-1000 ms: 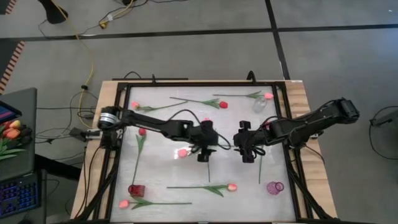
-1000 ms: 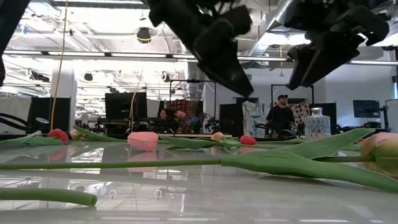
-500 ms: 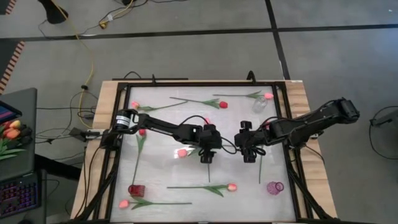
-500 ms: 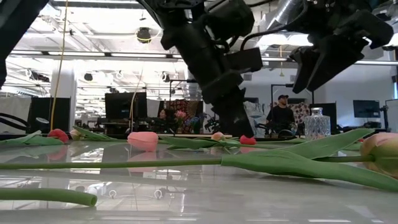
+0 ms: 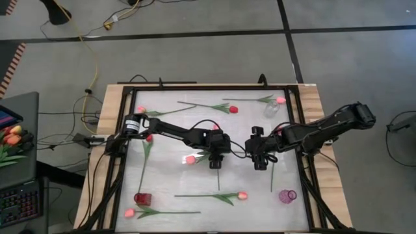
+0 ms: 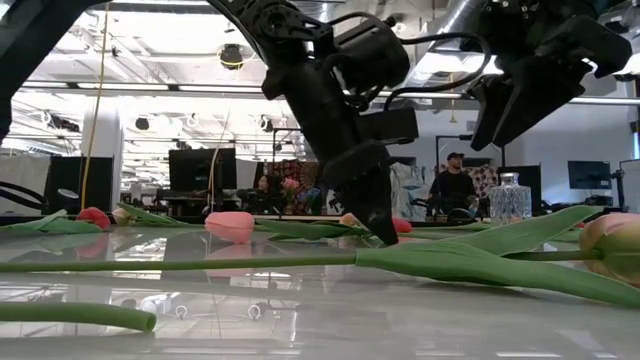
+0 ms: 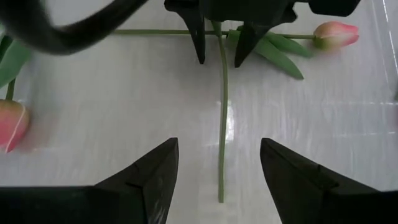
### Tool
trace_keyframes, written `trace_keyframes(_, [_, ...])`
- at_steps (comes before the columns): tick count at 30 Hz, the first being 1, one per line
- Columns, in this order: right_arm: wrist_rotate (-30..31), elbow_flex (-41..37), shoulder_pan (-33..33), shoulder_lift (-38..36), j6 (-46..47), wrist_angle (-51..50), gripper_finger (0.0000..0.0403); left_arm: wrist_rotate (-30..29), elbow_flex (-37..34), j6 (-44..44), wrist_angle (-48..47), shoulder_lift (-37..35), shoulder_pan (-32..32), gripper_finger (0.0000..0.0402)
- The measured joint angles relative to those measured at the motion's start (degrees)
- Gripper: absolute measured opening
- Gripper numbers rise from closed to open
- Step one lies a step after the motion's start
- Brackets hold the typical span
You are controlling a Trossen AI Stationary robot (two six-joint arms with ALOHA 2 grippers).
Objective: Sort flowers into vase by color
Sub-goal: Put the pink flower in the transparent vase
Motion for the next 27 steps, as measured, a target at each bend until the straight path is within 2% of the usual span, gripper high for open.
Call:
trace_keyframes(9, [0.11,0.00,0.00,-0.01,0.00,0.01,0.0254,-0.81,-0.09,-0.25,-1.81,-0.85,-0.01,0.0012])
trace_keyframes(18, [0.15,-0.02,-0.89,0.00,0.00,-0.30,0.0254,-5.44,-0.26,2.87,-6.58,-6.53,-0.76,0.0004])
trace_keyframes(27, [0.13,-0.02,-3.14,0.00,0.00,-0.50,0.0254,-12.83,-0.22,4.77,-18.93,-16.70,-3.72,0.0001])
